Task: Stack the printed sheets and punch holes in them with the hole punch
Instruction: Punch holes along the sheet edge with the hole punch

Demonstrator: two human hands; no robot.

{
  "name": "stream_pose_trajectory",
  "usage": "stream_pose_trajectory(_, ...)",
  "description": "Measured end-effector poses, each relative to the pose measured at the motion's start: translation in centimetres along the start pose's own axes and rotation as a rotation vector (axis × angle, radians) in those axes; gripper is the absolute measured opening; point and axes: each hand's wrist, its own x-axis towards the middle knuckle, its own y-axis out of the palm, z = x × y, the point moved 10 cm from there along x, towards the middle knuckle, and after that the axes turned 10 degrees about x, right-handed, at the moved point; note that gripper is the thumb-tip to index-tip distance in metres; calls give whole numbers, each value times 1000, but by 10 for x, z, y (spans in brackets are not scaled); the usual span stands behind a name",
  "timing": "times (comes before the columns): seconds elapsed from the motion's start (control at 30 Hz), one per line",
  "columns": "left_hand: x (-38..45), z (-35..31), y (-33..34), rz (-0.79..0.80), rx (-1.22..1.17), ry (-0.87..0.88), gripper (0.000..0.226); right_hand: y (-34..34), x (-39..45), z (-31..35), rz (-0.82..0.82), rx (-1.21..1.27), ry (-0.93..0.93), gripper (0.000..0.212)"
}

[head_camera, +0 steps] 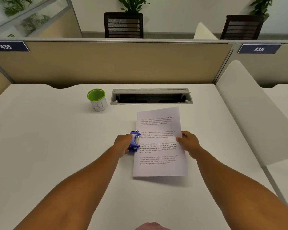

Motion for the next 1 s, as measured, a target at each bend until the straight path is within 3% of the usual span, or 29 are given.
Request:
stream_pose_trajectory(0.27, 2, 6, 2, -29, 14, -39, 11, 3, 0, -5, 30, 16, 15, 19)
stream_pose_trajectory(0.5, 4, 9, 0, -70, 182, -14, 13, 3, -1, -14, 39, 9, 29, 18)
stream_pose_trajectory(1.0, 5, 16, 5, -16, 231, -30, 18, 5, 0, -31, 8, -58, 58, 17)
